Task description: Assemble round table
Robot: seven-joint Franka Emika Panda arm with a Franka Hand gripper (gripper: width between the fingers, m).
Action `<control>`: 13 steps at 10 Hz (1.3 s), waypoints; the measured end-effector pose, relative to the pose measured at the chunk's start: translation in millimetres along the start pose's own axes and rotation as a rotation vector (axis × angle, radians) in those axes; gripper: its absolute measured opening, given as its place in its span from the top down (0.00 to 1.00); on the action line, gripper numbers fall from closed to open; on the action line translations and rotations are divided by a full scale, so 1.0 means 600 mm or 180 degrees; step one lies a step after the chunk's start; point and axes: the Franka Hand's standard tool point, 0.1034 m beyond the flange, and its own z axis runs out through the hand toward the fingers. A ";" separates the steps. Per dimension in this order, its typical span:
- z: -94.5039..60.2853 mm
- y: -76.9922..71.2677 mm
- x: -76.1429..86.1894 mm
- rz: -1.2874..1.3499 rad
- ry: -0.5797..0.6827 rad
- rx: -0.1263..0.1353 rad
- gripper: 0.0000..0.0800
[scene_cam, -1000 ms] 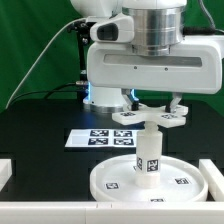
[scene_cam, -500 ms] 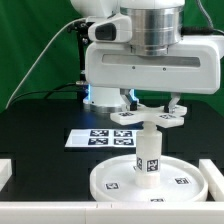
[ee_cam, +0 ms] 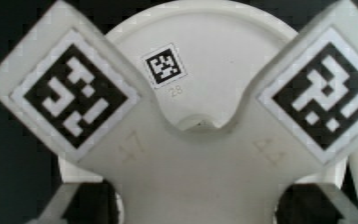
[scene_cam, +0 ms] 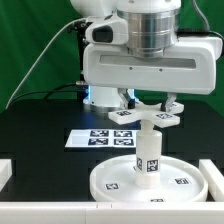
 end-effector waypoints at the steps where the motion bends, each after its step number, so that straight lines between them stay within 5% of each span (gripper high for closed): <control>1: 0.000 -0.002 0.001 -0.0006 0.0006 -0.0009 0.45; 6: -0.001 -0.005 0.011 -0.0007 0.0031 -0.0013 0.45; 13: 0.030 -0.009 0.022 -0.0099 0.0261 -0.0078 0.45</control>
Offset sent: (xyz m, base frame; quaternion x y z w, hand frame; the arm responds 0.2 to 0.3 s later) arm 0.0116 0.0004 -0.0047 -0.0066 0.0021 0.0026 1.0000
